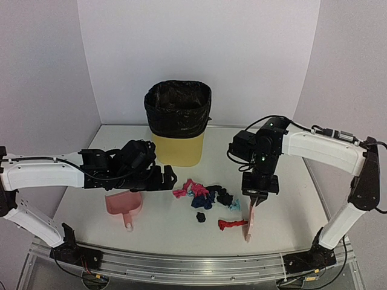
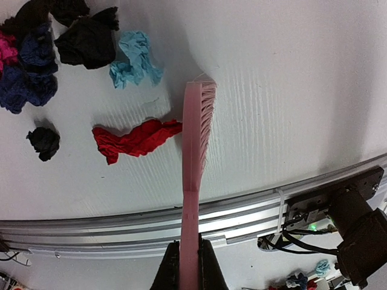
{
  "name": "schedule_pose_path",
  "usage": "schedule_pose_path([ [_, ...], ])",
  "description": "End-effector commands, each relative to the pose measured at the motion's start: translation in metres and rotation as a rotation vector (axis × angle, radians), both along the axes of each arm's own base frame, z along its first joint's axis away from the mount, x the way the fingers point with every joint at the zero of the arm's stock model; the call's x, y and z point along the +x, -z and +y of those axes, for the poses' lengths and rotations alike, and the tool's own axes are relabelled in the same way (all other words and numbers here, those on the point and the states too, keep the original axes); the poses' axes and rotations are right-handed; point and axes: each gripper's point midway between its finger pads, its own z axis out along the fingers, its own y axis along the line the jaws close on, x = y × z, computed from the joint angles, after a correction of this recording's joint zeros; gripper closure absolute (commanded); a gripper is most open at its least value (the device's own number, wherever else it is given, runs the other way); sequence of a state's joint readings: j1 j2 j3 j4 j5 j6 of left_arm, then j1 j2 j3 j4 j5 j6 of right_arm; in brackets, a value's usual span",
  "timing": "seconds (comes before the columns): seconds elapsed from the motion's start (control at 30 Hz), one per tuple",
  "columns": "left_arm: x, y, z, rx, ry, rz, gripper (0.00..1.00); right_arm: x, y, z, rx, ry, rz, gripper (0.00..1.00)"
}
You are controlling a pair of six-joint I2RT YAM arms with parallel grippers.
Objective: Sweep away the paper scraps from the table
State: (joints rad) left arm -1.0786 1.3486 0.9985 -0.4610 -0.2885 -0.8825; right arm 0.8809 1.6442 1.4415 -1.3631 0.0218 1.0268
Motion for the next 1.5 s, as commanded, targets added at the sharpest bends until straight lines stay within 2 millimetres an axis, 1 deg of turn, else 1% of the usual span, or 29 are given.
schedule_pose_path([
  [0.0, 0.000, -0.011, 0.010, -0.038, -0.030, -0.023, 0.00, -0.029, -0.013, -0.035, -0.205, -0.047, 0.206, 1.00],
  [0.37, -0.002, -0.004, 0.026, -0.006, -0.077, -0.009, 0.00, 0.019, -0.007, 0.015, -0.129, -0.093, 0.155, 1.00],
  [0.53, -0.003, -0.004, 0.032, -0.001, -0.090, -0.011, 0.00, 0.034, -0.006, 0.038, -0.072, -0.086, 0.146, 1.00],
  [0.7, -0.004, -0.004, 0.037, -0.002, -0.109, -0.008, 0.00, 0.051, -0.010, 0.050, -0.036, -0.076, 0.111, 1.00],
  [0.83, -0.005, -0.004, 0.041, -0.010, -0.122, -0.005, 0.00, 0.059, -0.015, 0.058, -0.004, -0.082, 0.087, 1.00],
  [0.93, -0.007, -0.003, 0.044, -0.015, -0.132, 0.003, 0.00, 0.062, -0.022, 0.055, -0.001, -0.083, 0.061, 1.00],
  [1.0, -0.008, -0.002, 0.045, -0.018, -0.140, 0.009, 0.00, 0.063, -0.025, 0.047, -0.020, -0.088, 0.037, 1.00],
  [1.13, -0.009, -0.002, 0.046, -0.025, -0.144, 0.014, 0.00, 0.056, -0.035, 0.024, -0.059, -0.097, -0.003, 1.00],
  [1.27, -0.009, -0.004, 0.047, -0.034, -0.147, 0.016, 0.00, 0.047, -0.048, -0.006, -0.105, -0.094, -0.068, 1.00],
  [1.33, -0.010, -0.004, 0.047, -0.033, -0.149, 0.023, 0.00, 0.044, -0.059, -0.018, -0.109, -0.099, -0.115, 1.00],
  [1.47, -0.012, -0.006, 0.045, -0.050, -0.167, 0.053, 0.00, 0.046, -0.074, -0.043, -0.152, -0.136, -0.225, 1.00],
])
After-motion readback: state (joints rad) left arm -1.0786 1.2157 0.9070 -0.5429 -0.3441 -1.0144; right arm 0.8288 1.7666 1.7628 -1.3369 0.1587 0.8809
